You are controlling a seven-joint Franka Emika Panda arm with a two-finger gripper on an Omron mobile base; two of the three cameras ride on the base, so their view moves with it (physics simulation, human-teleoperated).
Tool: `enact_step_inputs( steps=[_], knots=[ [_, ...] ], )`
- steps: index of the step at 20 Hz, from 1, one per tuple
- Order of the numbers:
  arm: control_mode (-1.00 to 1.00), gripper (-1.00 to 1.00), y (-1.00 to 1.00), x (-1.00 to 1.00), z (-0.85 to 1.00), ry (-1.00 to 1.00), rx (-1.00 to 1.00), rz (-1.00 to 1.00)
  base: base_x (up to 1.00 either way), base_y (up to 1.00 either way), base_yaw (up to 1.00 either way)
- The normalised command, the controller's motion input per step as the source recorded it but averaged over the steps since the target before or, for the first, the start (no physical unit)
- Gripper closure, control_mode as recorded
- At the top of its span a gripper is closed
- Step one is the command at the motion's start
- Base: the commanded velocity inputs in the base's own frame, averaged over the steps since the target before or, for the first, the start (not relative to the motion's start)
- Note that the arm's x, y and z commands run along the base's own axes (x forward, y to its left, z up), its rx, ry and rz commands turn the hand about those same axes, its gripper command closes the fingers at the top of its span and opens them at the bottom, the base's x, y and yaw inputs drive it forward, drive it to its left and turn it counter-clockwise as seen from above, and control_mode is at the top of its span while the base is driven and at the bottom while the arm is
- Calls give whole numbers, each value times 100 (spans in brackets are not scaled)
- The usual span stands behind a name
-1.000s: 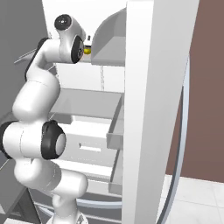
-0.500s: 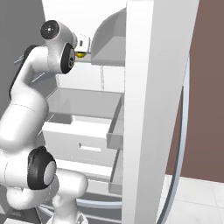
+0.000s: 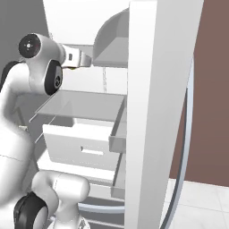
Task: Retrieve a lemon from the fridge and place it on the cutting board with the fish.
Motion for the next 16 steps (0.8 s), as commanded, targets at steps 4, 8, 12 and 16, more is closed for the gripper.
enact_step_inputs(
  steps=[4,8,12,16],
  knots=[
    [-100,100,0,-100,0,0,0,0,0,0,0],
    [-100,100,-1,-100,0,0,0,0,0,0,0],
    [-100,100,0,-67,-10,8,0,-2,0,0,0],
    [-100,100,0,-59,-20,15,0,-3,0,0,0]
  ],
)
